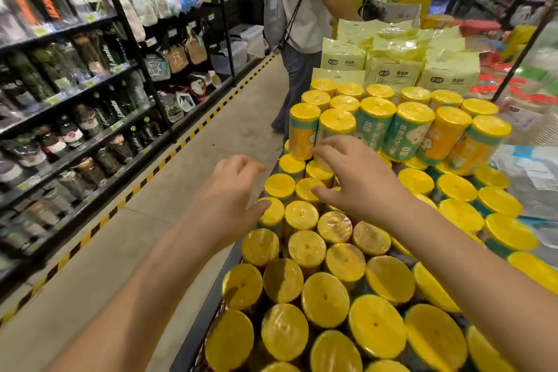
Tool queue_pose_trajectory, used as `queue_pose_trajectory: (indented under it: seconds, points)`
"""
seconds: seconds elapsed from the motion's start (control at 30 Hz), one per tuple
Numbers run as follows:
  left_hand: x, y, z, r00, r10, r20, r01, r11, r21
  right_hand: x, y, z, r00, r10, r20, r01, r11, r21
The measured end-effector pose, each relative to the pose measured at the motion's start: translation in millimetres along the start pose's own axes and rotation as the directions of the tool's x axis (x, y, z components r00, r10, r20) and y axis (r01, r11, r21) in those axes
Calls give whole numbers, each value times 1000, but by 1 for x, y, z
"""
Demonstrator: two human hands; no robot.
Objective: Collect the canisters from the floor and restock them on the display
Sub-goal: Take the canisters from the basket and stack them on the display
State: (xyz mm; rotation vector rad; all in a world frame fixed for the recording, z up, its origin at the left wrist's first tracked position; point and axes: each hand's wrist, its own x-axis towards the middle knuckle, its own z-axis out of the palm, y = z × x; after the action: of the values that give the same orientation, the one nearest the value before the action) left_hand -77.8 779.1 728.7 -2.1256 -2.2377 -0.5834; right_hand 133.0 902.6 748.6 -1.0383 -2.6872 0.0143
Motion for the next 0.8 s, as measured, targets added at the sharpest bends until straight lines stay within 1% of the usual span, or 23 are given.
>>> queue_pose_trajectory:
  seconds: [0.1, 0.13, 0.2, 0.27, 0.33, 0.43, 0.57, 0.67, 0.8]
  points:
    - [-33, 13, -13, 1000, 16, 16, -17, 994, 112, -34, -39, -10, 989, -134, 69, 130, 990, 60]
    - [-46, 18, -18, 1000, -5, 17, 3, 992, 129, -44, -49, -12, 982, -170, 85, 165, 984, 65]
    - [-72, 28, -28, 993, -111, 33, 104, 982, 157, -61, -69, -17, 970, -215, 117, 206, 975, 84]
    - [-103, 38, -37, 970, -239, 51, 224, 954, 198, -77, -89, -23, 955, -261, 140, 246, 963, 112]
    - [-141, 47, -43, 942, -331, 50, 314, 925, 215, -92, -110, -25, 934, -322, 156, 303, 944, 134]
    - [-205, 56, -46, 876, -481, 32, 461, 855, 238, -112, -146, -24, 879, -448, 163, 419, 889, 183]
    - [-285, 64, -45, 773, -634, 6, 611, 748, 260, -137, -194, -13, 775, -610, 164, 570, 787, 235]
    - [-343, 69, -45, 687, -727, 9, 696, 661, 282, -155, -236, 0, 689, -693, 212, 636, 719, 280]
    - [-419, 67, -49, 586, -810, -11, 783, 563, 266, -182, -294, 22, 592, -770, 238, 703, 637, 315]
